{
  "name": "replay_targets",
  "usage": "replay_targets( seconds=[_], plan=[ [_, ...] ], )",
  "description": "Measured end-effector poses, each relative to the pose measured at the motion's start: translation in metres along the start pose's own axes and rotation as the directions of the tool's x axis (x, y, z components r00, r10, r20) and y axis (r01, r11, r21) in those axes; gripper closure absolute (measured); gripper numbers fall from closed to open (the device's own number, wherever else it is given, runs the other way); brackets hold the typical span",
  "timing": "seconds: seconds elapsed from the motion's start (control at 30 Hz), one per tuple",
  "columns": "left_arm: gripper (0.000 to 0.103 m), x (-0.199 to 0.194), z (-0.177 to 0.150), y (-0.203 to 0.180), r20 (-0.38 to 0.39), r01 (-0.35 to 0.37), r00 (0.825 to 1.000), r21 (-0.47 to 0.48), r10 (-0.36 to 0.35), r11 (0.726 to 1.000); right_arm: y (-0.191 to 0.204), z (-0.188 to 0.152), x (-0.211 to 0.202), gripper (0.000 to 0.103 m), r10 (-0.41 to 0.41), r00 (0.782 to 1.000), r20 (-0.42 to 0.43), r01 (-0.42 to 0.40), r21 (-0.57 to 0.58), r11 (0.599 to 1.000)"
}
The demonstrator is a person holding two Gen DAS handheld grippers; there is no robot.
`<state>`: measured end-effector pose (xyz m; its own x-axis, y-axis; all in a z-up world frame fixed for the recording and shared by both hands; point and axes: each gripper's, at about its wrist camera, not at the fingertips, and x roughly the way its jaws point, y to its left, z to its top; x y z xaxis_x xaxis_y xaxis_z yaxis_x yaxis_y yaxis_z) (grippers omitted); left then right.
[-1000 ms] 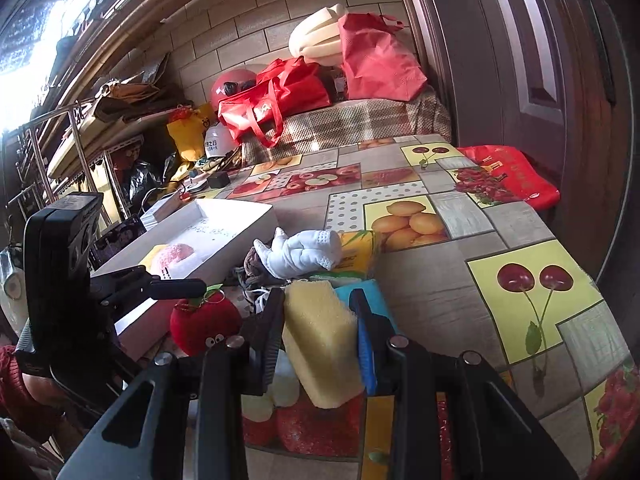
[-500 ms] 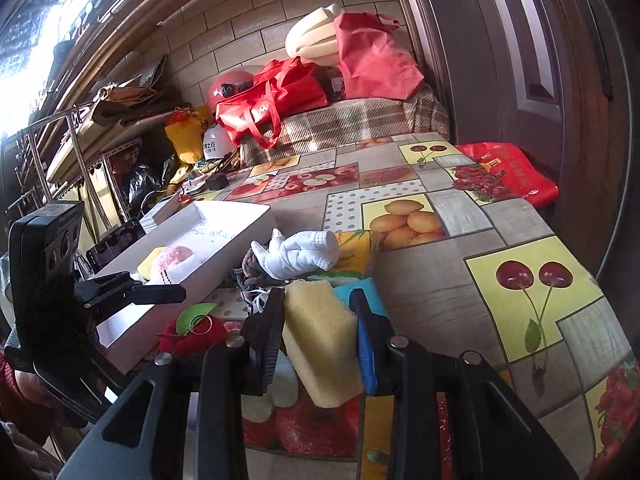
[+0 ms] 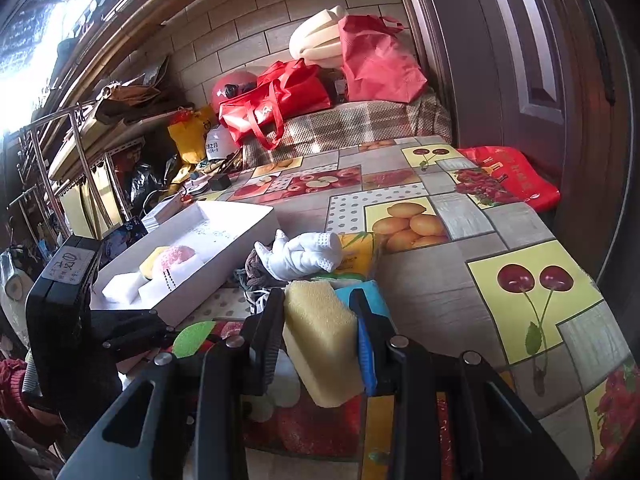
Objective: Organize soft objects
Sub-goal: 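Grasp the red apple plush with the left gripper while the right holds the yellow sponge, then carry the apple plush and yellow sponge over the tray with both grippers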
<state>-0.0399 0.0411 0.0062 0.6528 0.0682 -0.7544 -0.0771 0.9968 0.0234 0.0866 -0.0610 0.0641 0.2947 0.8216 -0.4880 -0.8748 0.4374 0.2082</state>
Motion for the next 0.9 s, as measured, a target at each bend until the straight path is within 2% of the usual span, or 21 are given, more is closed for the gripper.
replay_targets(
  seconds=[0.13, 0.23, 0.3, 0.37, 0.43, 0.5, 0.57, 0.73, 0.9],
  plan=[
    [0.041, -0.014, -0.001, 0.002, 0.077, 0.002, 0.997, -0.017, -0.001, 1.000, 0.003, 0.000, -0.007, 0.070, -0.010, 0.999, 0.038, 0.010, -0.010, 1.000],
    [0.040, -0.039, -0.005, 0.007, 0.205, 0.011, 0.979, -0.040, -0.002, 0.999, 0.007, -0.001, -0.016, 0.070, -0.034, 0.995, 0.092, 0.037, -0.024, 0.999],
    [0.040, -0.059, -0.009, 0.010, 0.317, 0.002, 0.948, -0.054, 0.015, 0.999, 0.011, -0.002, -0.023, 0.070, -0.051, 0.990, 0.131, 0.056, -0.040, 0.998],
    [0.040, -0.077, -0.016, 0.014, 0.414, -0.033, 0.909, -0.061, 0.055, 0.998, 0.015, -0.003, -0.029, 0.070, -0.064, 0.984, 0.166, 0.075, -0.058, 0.996],
    [0.040, -0.088, -0.021, 0.018, 0.466, -0.065, 0.880, -0.069, 0.090, 0.995, 0.018, -0.003, -0.032, 0.070, -0.081, 0.978, 0.193, 0.096, -0.069, 0.993],
    [0.040, -0.097, -0.025, 0.025, 0.494, -0.115, 0.858, -0.085, 0.142, 0.990, 0.019, -0.004, -0.033, 0.070, -0.098, 0.973, 0.210, 0.115, -0.073, 0.991],
    [0.040, -0.101, -0.030, 0.034, 0.505, -0.146, 0.845, -0.103, 0.178, 0.984, 0.020, -0.003, -0.033, 0.070, -0.112, 0.970, 0.218, 0.131, -0.076, 0.988],
    [0.040, -0.110, -0.043, 0.061, 0.499, -0.207, 0.823, -0.180, 0.271, 0.962, 0.023, -0.002, -0.030, 0.070, -0.119, 0.965, 0.232, 0.138, -0.069, 0.988],
    [0.040, -0.119, -0.060, 0.090, 0.489, -0.267, 0.793, -0.255, 0.362, 0.929, 0.036, -0.002, -0.025, 0.070, -0.108, 0.967, 0.231, 0.135, -0.101, 0.986]
  ],
)
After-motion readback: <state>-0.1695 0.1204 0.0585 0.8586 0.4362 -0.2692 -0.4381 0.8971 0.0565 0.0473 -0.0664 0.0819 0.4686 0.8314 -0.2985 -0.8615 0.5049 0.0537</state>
